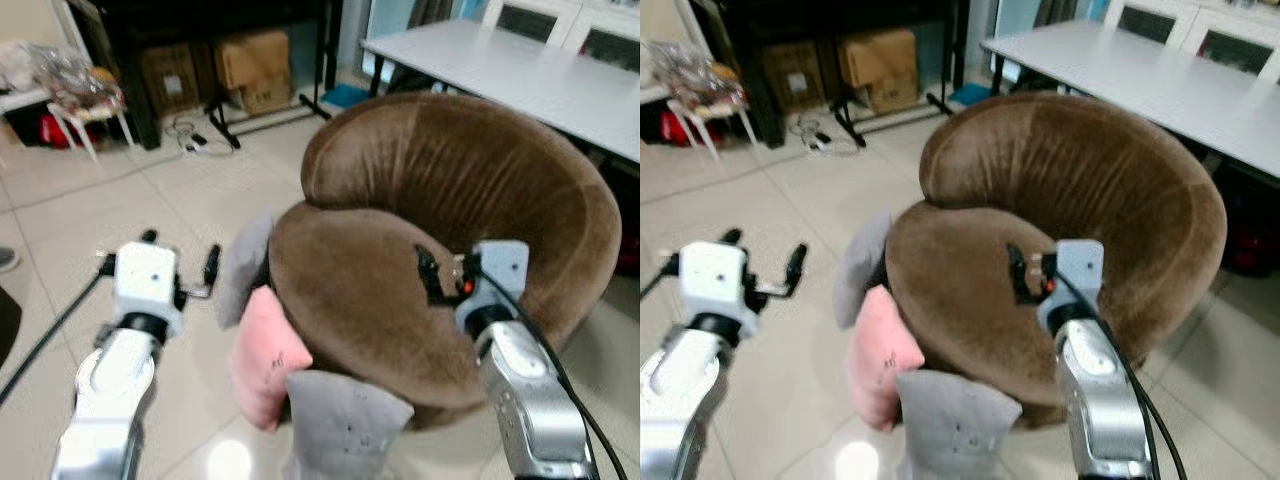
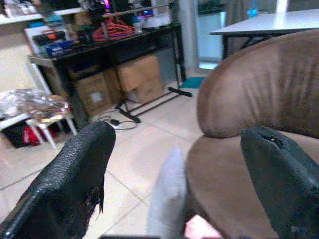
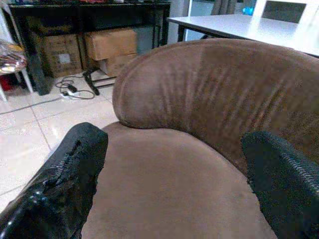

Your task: Move the pillow to the sofa from floor

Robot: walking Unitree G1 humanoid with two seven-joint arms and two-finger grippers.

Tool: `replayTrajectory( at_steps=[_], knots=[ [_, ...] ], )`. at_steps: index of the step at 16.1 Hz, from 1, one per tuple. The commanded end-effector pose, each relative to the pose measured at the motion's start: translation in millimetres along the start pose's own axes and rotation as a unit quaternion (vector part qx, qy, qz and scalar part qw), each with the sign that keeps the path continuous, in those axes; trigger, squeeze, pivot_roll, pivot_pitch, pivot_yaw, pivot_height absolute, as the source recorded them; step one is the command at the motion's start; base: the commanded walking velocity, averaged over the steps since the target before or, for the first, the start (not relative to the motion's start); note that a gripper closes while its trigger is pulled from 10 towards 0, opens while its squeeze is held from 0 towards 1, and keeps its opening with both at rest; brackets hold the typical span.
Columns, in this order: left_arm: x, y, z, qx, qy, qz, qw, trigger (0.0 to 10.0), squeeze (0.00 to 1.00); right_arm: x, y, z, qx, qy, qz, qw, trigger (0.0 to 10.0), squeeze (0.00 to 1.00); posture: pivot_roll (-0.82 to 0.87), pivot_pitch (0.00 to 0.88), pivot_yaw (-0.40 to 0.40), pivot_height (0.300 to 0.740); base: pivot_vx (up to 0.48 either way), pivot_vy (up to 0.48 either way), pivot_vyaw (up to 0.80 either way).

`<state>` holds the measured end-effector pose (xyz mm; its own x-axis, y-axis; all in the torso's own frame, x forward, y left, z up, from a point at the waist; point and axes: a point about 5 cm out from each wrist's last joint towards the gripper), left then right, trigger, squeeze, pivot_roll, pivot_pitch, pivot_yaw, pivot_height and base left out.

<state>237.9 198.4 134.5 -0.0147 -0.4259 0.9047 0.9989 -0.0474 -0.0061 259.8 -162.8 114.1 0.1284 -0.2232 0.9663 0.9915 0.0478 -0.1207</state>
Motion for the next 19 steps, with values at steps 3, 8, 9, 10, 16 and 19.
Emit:
replayTrajectory(
  at_steps=[3, 8, 9, 10, 16, 19],
  knots=[
    [-5.4, -7.3, -4.0, -0.012, 0.013, 0.007, 1.0, 10.0, 0.0, 0.8, 3.4, -3.1, -0.009, 0.0, 0.001, 1.0, 10.0, 1.0, 0.01, 0.0, -0.034, 0.685, 0.0, 0.0, 0.0],
    [-6.5, -10.3, -6.2, -0.019, 0.012, 0.006, 1.0, 10.0, 0.0, -0.7, 4.4, -0.2, 0.004, -0.004, 0.007, 1.0, 10.0, 1.0, 0.01, 0.0, -0.03, 0.635, 0.0, 0.0, 0.0],
    [-6.8, -10.4, -6.3, -0.019, 0.011, 0.006, 1.0, 10.0, 0.0, 0.0, 4.8, 0.8, 0.006, -0.005, 0.006, 1.0, 10.0, 1.0, 0.01, 0.0, -0.03, 0.63, 0.0, 0.0, 0.0],
    [-7.3, -11.1, -6.3, -0.018, 0.008, 0.006, 1.0, 10.0, 0.0, 0.9, 5.0, 2.1, 0.01, -0.007, 0.005, 1.0, 10.0, 1.0, 0.0, 0.0, -0.031, 0.62, 0.0, 0.0, 0.0],
    [-5.9, -12.3, -5.6, -0.01, 0.006, -0.002, 1.0, 10.0, 0.0, -3.8, 6.6, 7.2, 0.031, -0.018, 0.013, 0.999, 10.0, 1.0, 0.01, 0.0, -0.043, 0.61, 0.0, 0.0, 0.0],
    [-4.6, -11.7, -5.4, -0.012, -0.003, -0.006, 1.0, 10.0, 0.0, -3.5, 8.1, 6.6, 0.029, -0.025, 0.01, 0.999, 10.0, 1.0, 0.01, 0.0, -0.046, 0.61, 0.084, 0.0, 0.0]
  ],
)
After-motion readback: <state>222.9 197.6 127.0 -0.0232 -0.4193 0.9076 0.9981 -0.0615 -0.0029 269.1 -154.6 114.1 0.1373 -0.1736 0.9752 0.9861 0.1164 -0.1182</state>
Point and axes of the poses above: a point about 5 cm out from each wrist's last joint towards the gripper, its own y axis pointing out of the wrist towards the gripper, its own x axis along the axis of the wrist's last joint, z = x × y, and after that the axes turned 12 degrees about y, right-handed
